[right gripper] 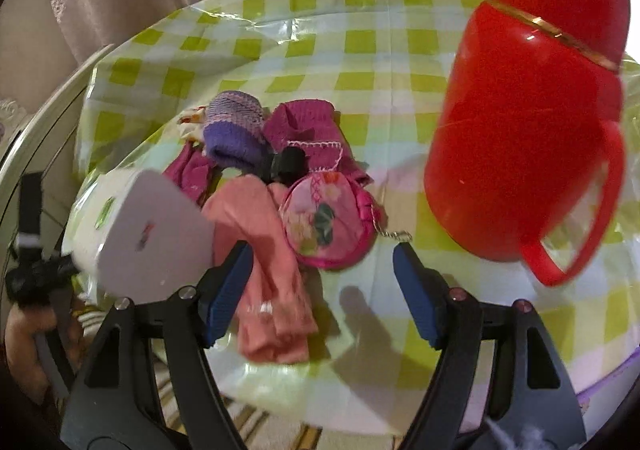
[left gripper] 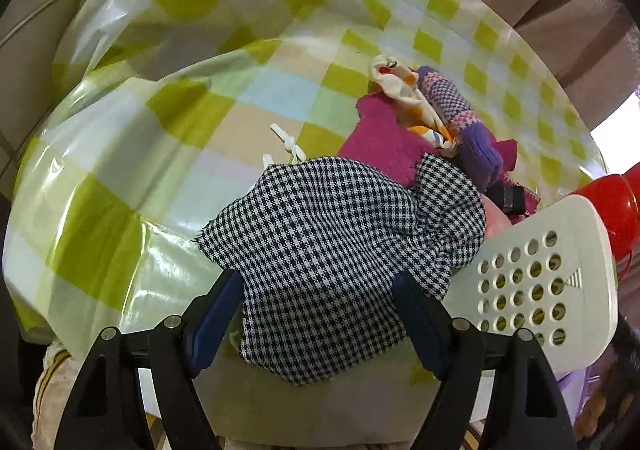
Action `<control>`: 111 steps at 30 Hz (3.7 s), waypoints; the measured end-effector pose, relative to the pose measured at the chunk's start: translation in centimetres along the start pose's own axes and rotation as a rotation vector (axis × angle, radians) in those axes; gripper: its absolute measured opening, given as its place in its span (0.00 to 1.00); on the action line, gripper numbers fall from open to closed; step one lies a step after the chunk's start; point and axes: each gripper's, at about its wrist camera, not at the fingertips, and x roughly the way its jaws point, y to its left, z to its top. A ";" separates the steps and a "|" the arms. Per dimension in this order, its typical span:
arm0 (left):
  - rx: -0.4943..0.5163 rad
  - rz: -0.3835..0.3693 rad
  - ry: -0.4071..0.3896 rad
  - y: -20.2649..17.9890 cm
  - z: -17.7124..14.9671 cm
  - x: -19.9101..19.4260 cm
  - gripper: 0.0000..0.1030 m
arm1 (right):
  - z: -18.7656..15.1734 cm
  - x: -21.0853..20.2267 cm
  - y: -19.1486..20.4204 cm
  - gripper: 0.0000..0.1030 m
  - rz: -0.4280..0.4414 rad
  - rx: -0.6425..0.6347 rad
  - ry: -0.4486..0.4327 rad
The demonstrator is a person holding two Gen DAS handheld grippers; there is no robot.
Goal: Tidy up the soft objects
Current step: 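Grasp the houndstooth cloth with the left tool while the right tool grasps the pink floral pouch, then carry the houndstooth cloth and pink pouch over the purple-rimmed box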
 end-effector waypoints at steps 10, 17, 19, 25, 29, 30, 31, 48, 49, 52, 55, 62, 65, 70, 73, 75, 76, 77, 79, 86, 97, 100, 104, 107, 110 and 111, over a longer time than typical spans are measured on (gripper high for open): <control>0.068 0.018 -0.046 -1.1 -0.9 -0.1 0.46 | 1.6 5.4 -0.2 0.73 -0.018 0.043 0.039; 0.036 -0.046 -0.059 -0.4 -1.3 -0.6 0.21 | 1.6 8.0 -0.3 0.73 -0.039 0.042 0.071; 0.023 -0.057 -0.079 -0.2 -1.4 -1.0 0.16 | 1.5 8.4 -0.5 0.73 -0.035 0.049 0.077; -0.022 -0.086 -0.146 0.6 -2.0 -2.7 0.15 | 1.5 8.9 -1.1 0.73 -0.020 0.078 0.071; -0.031 -0.091 -0.147 0.7 -1.9 -2.8 0.15 | 1.3 9.1 -1.0 0.72 -0.027 0.080 0.066; -0.031 -0.092 -0.147 0.6 -1.6 -2.5 0.15 | 1.3 9.1 -1.0 0.71 -0.028 0.079 0.065; -0.030 -0.092 -0.148 0.6 -1.7 -2.6 0.15 | 1.3 9.1 -1.0 0.71 -0.028 0.076 0.064; -0.075 -0.111 -0.269 1.3 -2.4 -5.1 0.14 | 0.3 5.0 -1.2 0.70 -0.056 0.087 0.000; -0.078 -0.111 -0.280 1.3 -2.5 -5.5 0.14 | 0.1 4.6 -1.2 0.70 -0.058 0.087 -0.003; -0.085 -0.110 -0.306 1.5 -3.0 -6.8 0.14 | -0.3 3.5 -1.2 0.70 -0.058 0.086 -0.011; -0.101 -0.112 -0.325 1.8 -3.6 -7.9 0.14 | -0.9 2.3 -1.2 0.70 -0.054 0.092 -0.020; -0.101 -0.106 -0.369 1.3 -5.2 -10.3 0.14 | -2.7 -0.7 -1.2 0.70 -0.054 0.094 -0.033; -0.095 -0.115 -0.379 0.9 -6.3 -11.2 0.14 | -3.6 -1.9 -1.0 0.70 -0.063 0.083 -0.038; -0.082 -0.130 -0.420 0.0 -7.9 -13.1 0.14 | -4.9 -3.5 -0.8 0.70 -0.071 0.069 -0.038; -0.064 -0.129 -0.446 -0.8 -8.9 -14.3 0.14 | -5.7 -4.6 -0.9 0.70 -0.070 0.070 -0.041; -0.058 -0.138 -0.442 -1.1 -9.2 -14.6 0.14 | -6.1 -5.3 -1.1 0.70 -0.073 0.067 -0.044; -0.054 -0.141 -0.443 -1.4 -9.4 -14.8 0.14 | -6.4 -5.7 -1.1 0.70 -0.073 0.067 -0.048; -0.049 -0.145 -0.443 -1.6 -9.6 -15.0 0.14 | -6.6 -6.0 -1.2 0.70 -0.073 0.066 -0.049; -0.037 -0.154 -0.444 -2.3 -10.1 -15.4 0.14 | -7.1 -6.7 -1.4 0.71 -0.069 0.064 -0.054; 0.051 -0.197 -0.442 -6.1 -11.8 -16.6 0.14 | -8.9 -9.4 -3.1 0.71 -0.070 0.085 -0.076; 0.226 -0.323 -0.347 -14.1 -14.7 -16.0 0.14 | -12.0 -14.7 -8.4 0.71 -0.133 0.162 -0.122; 0.267 -0.356 -0.309 -16.1 -15.5 -15.7 0.14 | -13.0 -15.9 -10.2 0.71 -0.169 0.179 -0.124; 0.329 -0.397 -0.261 -18.6 -16.6 -15.3 0.14 | -14.4 -17.3 -12.2 0.71 -0.214 0.192 -0.123; 0.393 -0.432 -0.215 -20.8 -17.9 -14.9 0.14 | -15.5 -18.6 -13.8 0.71 -0.242 0.216 -0.124; 0.474 -0.465 -0.164 -23.1 -19.7 -14.7 0.14 | -16.7 -19.7 -15.7 0.71 -0.261 0.258 -0.115; 0.502 -0.474 -0.147 -23.9 -20.4 -14.7 0.14 | -17.0 -20.0 -16.2 0.71 -0.269 0.267 -0.111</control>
